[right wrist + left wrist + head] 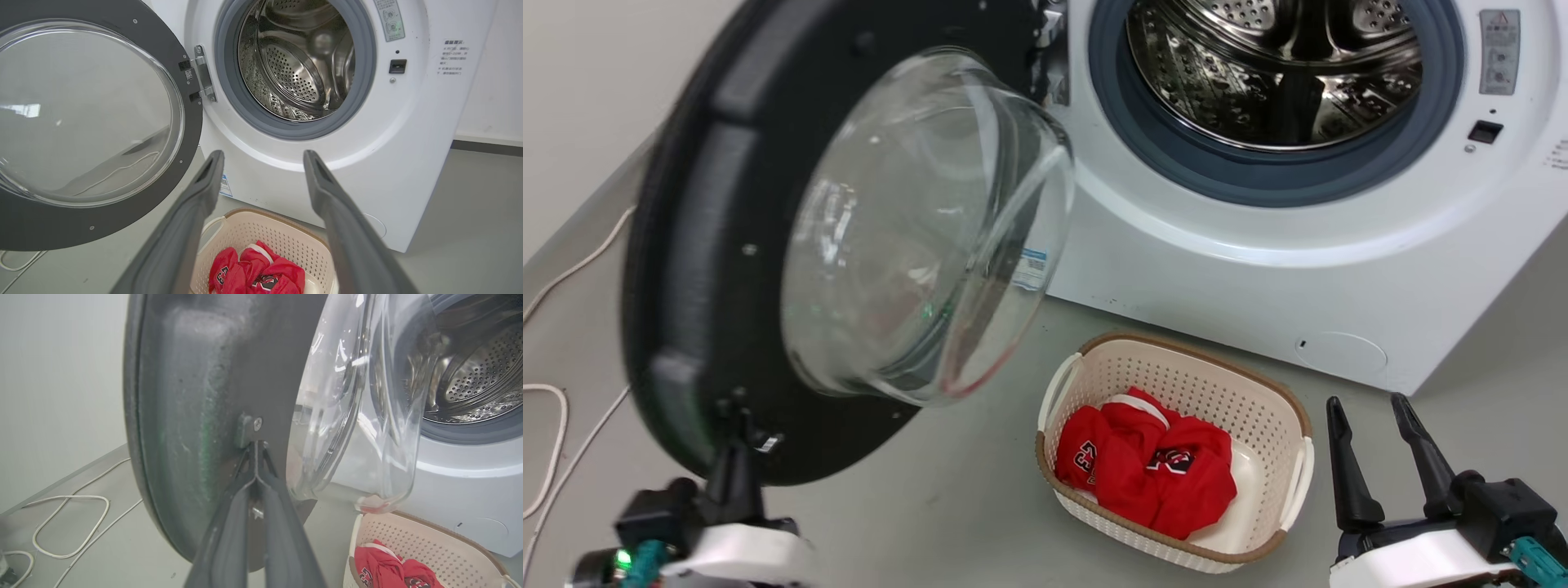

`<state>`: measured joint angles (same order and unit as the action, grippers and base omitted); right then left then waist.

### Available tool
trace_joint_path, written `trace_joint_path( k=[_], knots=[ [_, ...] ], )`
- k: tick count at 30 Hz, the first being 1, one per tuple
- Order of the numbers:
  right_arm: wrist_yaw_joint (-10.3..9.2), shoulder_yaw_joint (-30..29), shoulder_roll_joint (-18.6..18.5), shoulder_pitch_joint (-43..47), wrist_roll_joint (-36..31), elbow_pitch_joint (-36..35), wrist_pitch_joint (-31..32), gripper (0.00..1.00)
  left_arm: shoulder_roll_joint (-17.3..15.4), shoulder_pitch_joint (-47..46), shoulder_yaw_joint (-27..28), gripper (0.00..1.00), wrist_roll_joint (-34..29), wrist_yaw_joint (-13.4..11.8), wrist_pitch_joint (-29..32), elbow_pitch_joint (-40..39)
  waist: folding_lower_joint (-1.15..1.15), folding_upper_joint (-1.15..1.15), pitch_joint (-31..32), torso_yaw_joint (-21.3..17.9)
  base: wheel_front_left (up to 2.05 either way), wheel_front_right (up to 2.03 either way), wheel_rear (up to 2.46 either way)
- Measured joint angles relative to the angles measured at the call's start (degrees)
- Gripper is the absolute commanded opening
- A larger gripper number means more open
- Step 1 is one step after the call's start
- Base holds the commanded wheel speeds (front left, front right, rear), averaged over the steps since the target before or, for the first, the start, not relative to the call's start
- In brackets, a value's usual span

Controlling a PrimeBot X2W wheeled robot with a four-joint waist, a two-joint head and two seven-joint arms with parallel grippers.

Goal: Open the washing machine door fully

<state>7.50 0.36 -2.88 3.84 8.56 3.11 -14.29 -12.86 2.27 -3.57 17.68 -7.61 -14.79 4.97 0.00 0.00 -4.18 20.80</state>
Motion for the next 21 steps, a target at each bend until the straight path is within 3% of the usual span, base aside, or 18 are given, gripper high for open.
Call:
trace_joint_path(
  k=[10, 21],
  knots=[
    [0.0, 0.3, 0.0, -1.9, -0.4, -0.7, 0.4, 1.0, -3.9, -10.7, 14.2, 0.0, 3.0, 4.3, -0.2, 12.4, 0.0, 0.0, -3.6, -4.2, 0.0, 0.0, 0.0],
    [0.0, 0.6, 0.0, -4.0, -0.5, -0.3, 0.1, 1.0, -8.2, -19.8, 25.0, 0.0, 0.0, 8.2, -0.3, 24.8, 0.01, 0.0, -6.9, -7.5, 0.0, 0.0, 0.0]
  ],
)
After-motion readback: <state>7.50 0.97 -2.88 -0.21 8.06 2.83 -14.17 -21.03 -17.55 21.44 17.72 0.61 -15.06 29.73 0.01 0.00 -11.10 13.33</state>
